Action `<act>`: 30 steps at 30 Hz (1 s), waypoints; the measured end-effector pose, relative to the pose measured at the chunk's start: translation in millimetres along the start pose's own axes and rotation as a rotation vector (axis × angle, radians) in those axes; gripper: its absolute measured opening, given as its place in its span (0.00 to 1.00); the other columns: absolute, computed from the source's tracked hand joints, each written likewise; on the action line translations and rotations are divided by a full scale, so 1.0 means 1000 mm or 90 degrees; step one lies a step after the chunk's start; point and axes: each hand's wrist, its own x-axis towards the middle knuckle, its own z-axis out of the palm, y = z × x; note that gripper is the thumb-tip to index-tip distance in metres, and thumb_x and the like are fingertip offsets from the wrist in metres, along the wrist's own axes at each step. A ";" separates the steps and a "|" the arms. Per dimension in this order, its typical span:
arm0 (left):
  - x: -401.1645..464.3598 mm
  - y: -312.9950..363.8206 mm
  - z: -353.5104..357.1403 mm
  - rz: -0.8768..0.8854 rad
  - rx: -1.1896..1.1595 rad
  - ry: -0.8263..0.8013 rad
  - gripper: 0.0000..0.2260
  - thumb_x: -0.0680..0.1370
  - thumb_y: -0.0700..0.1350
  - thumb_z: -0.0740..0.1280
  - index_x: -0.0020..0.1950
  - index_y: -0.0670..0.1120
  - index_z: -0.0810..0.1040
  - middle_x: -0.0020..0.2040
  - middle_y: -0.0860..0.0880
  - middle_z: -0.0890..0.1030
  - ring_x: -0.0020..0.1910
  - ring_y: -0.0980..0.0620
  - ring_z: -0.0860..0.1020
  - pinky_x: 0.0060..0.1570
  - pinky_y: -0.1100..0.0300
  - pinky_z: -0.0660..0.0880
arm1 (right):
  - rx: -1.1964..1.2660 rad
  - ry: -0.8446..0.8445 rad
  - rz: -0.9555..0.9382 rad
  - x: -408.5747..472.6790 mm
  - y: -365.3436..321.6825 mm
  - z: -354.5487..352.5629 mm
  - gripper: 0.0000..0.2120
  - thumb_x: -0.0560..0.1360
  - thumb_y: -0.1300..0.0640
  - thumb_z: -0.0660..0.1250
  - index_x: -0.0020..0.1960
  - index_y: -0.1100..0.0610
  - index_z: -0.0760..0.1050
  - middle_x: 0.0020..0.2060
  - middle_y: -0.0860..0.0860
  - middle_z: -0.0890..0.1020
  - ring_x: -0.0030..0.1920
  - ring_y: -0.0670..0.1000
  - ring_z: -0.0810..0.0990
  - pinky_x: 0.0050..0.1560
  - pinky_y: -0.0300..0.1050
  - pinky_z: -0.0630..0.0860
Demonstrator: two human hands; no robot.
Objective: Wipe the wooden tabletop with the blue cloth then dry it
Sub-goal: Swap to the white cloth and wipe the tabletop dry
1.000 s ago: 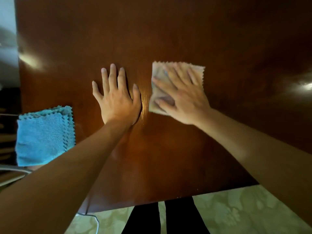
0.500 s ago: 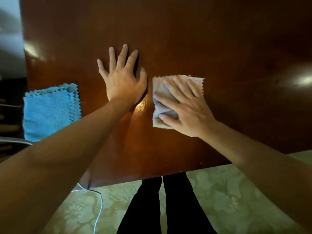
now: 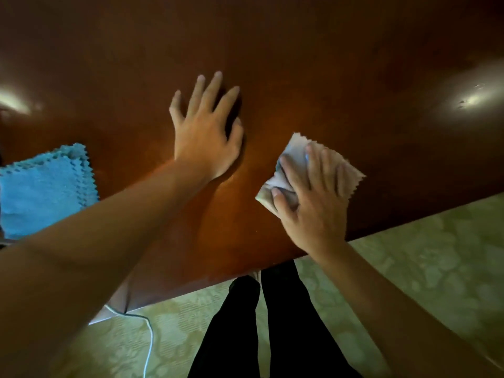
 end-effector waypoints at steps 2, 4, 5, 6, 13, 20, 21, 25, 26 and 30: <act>0.003 0.012 0.004 0.020 0.000 -0.008 0.25 0.82 0.56 0.53 0.79 0.52 0.64 0.81 0.46 0.58 0.81 0.44 0.52 0.75 0.37 0.46 | 0.032 0.025 0.035 -0.020 -0.031 0.006 0.28 0.81 0.35 0.54 0.78 0.43 0.68 0.81 0.55 0.62 0.82 0.61 0.57 0.79 0.64 0.55; 0.006 0.020 0.009 0.046 0.014 -0.024 0.25 0.82 0.56 0.52 0.79 0.52 0.64 0.81 0.46 0.58 0.81 0.43 0.52 0.75 0.37 0.47 | 0.070 0.017 -0.032 -0.047 -0.063 0.014 0.27 0.80 0.36 0.58 0.77 0.43 0.68 0.81 0.54 0.63 0.82 0.60 0.56 0.79 0.63 0.54; 0.007 0.022 0.012 0.060 0.025 -0.030 0.24 0.83 0.56 0.52 0.79 0.52 0.63 0.81 0.46 0.58 0.81 0.42 0.52 0.75 0.36 0.48 | 0.078 0.006 -0.074 -0.058 -0.069 0.016 0.27 0.80 0.37 0.60 0.77 0.42 0.69 0.81 0.53 0.62 0.82 0.59 0.56 0.79 0.63 0.55; 0.007 0.023 0.015 0.069 0.036 -0.037 0.24 0.83 0.56 0.51 0.79 0.52 0.63 0.81 0.46 0.58 0.81 0.42 0.51 0.75 0.36 0.48 | 0.087 -0.001 -0.115 -0.063 -0.067 0.016 0.27 0.80 0.37 0.61 0.77 0.42 0.69 0.81 0.52 0.63 0.82 0.58 0.56 0.79 0.63 0.55; 0.003 0.020 0.027 0.069 0.065 -0.042 0.25 0.84 0.57 0.47 0.80 0.53 0.60 0.82 0.46 0.57 0.81 0.43 0.50 0.76 0.36 0.47 | -0.016 -0.019 0.087 0.001 0.056 -0.012 0.31 0.81 0.35 0.52 0.80 0.46 0.63 0.80 0.58 0.63 0.81 0.63 0.57 0.78 0.67 0.55; 0.002 0.022 0.025 0.068 0.060 -0.035 0.24 0.84 0.56 0.50 0.79 0.51 0.62 0.81 0.46 0.59 0.81 0.42 0.52 0.76 0.37 0.48 | 0.025 -0.011 0.035 -0.035 -0.030 0.011 0.29 0.82 0.34 0.48 0.80 0.42 0.64 0.82 0.54 0.59 0.82 0.59 0.54 0.78 0.66 0.54; 0.002 0.022 0.025 0.070 0.057 -0.031 0.24 0.84 0.56 0.50 0.79 0.51 0.63 0.81 0.45 0.60 0.81 0.42 0.52 0.75 0.37 0.48 | 0.035 -0.012 -0.007 -0.038 -0.028 0.012 0.29 0.82 0.34 0.49 0.80 0.42 0.64 0.82 0.54 0.59 0.82 0.59 0.54 0.79 0.65 0.54; 0.003 0.022 0.026 0.070 0.057 -0.035 0.24 0.84 0.56 0.50 0.79 0.52 0.63 0.81 0.46 0.60 0.81 0.42 0.52 0.75 0.37 0.48 | -0.018 -0.017 -0.023 0.009 0.038 -0.002 0.32 0.82 0.33 0.50 0.81 0.46 0.62 0.80 0.57 0.63 0.80 0.61 0.60 0.77 0.65 0.57; 0.003 0.022 0.026 0.068 0.060 -0.037 0.24 0.84 0.56 0.50 0.79 0.52 0.62 0.81 0.46 0.59 0.81 0.42 0.52 0.75 0.37 0.48 | -0.035 -0.028 0.042 0.028 0.056 -0.008 0.33 0.82 0.32 0.48 0.82 0.47 0.59 0.81 0.57 0.62 0.80 0.62 0.58 0.78 0.65 0.56; 0.003 0.022 0.025 0.063 0.060 -0.041 0.24 0.84 0.56 0.50 0.79 0.52 0.62 0.81 0.46 0.59 0.81 0.43 0.52 0.76 0.37 0.48 | -0.038 -0.024 0.193 0.061 0.050 -0.010 0.33 0.81 0.33 0.44 0.83 0.46 0.55 0.82 0.58 0.57 0.82 0.63 0.52 0.79 0.67 0.50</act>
